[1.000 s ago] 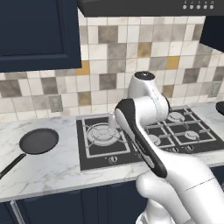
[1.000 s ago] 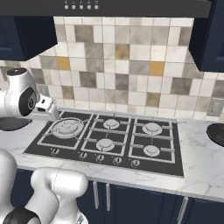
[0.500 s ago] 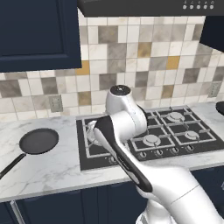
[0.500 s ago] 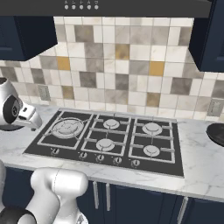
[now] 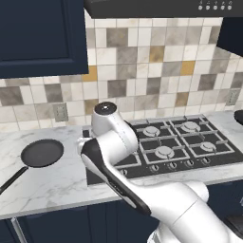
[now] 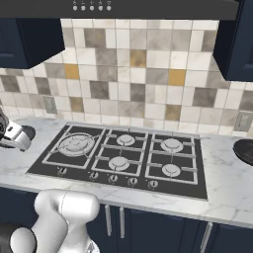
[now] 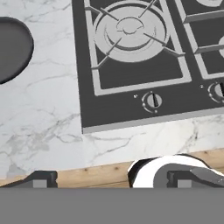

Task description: Place both pans onto different burners. Then place the corn and the shrimp on different pans.

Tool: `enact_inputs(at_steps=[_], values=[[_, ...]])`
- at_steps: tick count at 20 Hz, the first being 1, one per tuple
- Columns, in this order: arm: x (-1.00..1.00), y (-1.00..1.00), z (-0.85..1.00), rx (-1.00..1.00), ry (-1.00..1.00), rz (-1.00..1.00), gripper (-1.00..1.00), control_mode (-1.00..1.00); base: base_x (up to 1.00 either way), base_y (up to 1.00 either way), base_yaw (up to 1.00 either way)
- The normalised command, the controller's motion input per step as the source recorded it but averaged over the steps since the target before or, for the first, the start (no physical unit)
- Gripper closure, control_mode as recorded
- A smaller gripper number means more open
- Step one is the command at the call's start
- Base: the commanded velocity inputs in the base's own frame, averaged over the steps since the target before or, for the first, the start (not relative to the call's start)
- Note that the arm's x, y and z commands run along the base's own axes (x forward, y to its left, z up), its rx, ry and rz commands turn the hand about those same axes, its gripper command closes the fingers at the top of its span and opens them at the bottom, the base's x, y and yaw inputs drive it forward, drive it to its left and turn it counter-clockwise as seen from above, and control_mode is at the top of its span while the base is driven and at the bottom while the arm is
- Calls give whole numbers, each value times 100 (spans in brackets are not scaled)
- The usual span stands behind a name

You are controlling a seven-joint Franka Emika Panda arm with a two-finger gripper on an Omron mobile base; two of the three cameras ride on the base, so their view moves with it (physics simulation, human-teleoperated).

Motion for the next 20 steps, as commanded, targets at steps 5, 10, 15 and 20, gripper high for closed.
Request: enact_inputs(at_steps=[5,10,15,20], values=[[0,48,-17,0,0,-8,-100,-100,0,0,0],[1,41,-12,0,0,-2,-100,-100,0,0,0],[3,47,-7,0,0,0,-100,-100,0,0,0],[11,49,-8,0,0,0,-100,-100,0,0,0]])
